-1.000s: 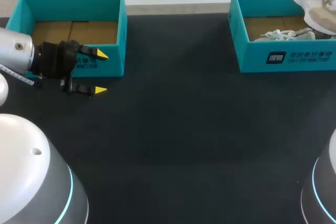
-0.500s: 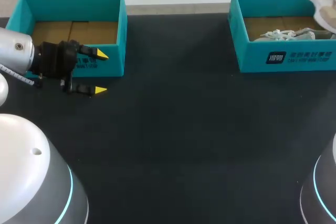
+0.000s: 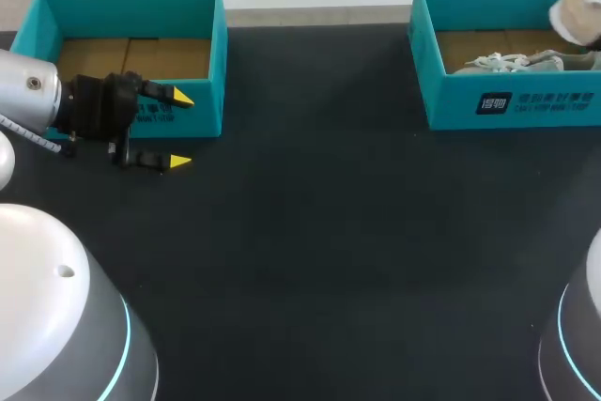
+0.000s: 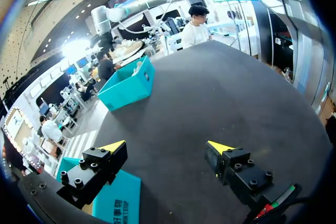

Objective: Take the shoe out of the shoebox, open the shoe tongue, remove and reinsert the insole, then place the shoe into the shoebox

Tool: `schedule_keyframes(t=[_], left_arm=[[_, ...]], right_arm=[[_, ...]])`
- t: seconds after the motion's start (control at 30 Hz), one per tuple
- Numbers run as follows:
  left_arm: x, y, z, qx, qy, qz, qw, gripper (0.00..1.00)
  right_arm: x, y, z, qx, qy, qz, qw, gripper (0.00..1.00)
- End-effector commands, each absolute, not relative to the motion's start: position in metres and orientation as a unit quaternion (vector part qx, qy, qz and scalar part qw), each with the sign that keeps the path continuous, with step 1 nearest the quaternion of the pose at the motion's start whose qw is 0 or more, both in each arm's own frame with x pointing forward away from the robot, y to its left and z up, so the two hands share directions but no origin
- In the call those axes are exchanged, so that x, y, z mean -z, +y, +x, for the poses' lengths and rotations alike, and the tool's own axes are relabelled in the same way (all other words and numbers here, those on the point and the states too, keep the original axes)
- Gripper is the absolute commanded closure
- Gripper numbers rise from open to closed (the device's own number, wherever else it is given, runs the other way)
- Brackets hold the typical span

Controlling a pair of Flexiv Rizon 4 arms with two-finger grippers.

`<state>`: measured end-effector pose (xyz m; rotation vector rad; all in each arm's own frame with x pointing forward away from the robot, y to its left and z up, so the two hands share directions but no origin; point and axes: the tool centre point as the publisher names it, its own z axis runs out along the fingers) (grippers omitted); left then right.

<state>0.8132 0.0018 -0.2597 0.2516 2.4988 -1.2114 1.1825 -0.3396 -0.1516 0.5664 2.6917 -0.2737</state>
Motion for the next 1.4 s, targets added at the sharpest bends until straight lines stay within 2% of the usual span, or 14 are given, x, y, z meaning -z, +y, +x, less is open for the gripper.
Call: schedule_keyframes(t=[0.03, 0.87, 1.1, 1.4], left_arm=[[0.259, 0.002, 0.813, 0.426, 0.883, 0.089, 0.175, 0.00], [0.259, 0.002, 0.813, 0.426, 0.883, 0.089, 0.175, 0.00], [0.259, 0.002, 0.813, 0.426, 0.883, 0.089, 0.175, 0.00], [0.259, 0.002, 0.813, 0.426, 0.883, 0.089, 0.175, 0.00]], right_arm=[[0.145, -0.333, 1.172, 0.087, 0.824, 0.527, 0.186, 1.00], [0.145, -0.333, 1.172, 0.087, 0.824, 0.527, 0.186, 1.00], [0.168, -0.328, 1.167, 0.081, 0.761, 0.614, 0.196, 1.00], [0.197, -0.320, 1.165, 0.084, 0.731, 0.648, 0.198, 1.00]])
